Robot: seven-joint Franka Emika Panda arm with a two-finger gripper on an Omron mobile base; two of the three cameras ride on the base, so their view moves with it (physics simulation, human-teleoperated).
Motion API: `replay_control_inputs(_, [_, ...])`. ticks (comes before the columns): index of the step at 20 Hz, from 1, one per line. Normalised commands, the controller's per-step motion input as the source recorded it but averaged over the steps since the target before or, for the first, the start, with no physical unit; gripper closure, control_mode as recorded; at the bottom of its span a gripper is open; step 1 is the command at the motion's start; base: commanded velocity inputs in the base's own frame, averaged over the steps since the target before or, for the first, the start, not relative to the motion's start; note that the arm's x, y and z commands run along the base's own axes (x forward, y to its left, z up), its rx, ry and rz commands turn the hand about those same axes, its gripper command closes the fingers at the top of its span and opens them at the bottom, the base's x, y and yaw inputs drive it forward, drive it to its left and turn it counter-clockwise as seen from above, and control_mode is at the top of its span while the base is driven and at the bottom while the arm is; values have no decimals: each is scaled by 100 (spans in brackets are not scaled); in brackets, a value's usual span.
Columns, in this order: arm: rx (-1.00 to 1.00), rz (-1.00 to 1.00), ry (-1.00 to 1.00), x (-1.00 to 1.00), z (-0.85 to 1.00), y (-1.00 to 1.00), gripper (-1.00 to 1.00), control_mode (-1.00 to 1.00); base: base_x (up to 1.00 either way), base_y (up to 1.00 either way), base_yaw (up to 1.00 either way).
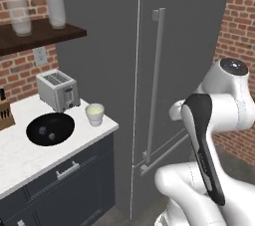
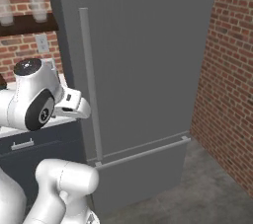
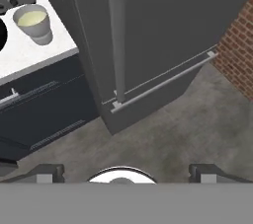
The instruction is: Grab a lemon wedge from the fridge and one ice cube from the ice bowl, and put them in the glass of lemonade.
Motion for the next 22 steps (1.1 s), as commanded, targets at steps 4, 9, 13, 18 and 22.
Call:
replay_control_inputs(4, [-13, 7, -28, 1, 59, 2, -100, -100, 0, 0, 0])
replay_control_inputs(9, [-9, 10, -8, 48, 29, 5, -100, -100, 0, 0, 0])
replay_control_inputs(13, [1, 9, 0, 77, 4, -44, -100, -100, 0, 0, 0])
replay_control_inputs(18, [5, 13, -2, 38, 1, -42, -100, -100, 0, 0, 0])
replay_control_inputs(22, [9, 12, -8, 8, 9, -11, -100, -100, 0, 0, 0])
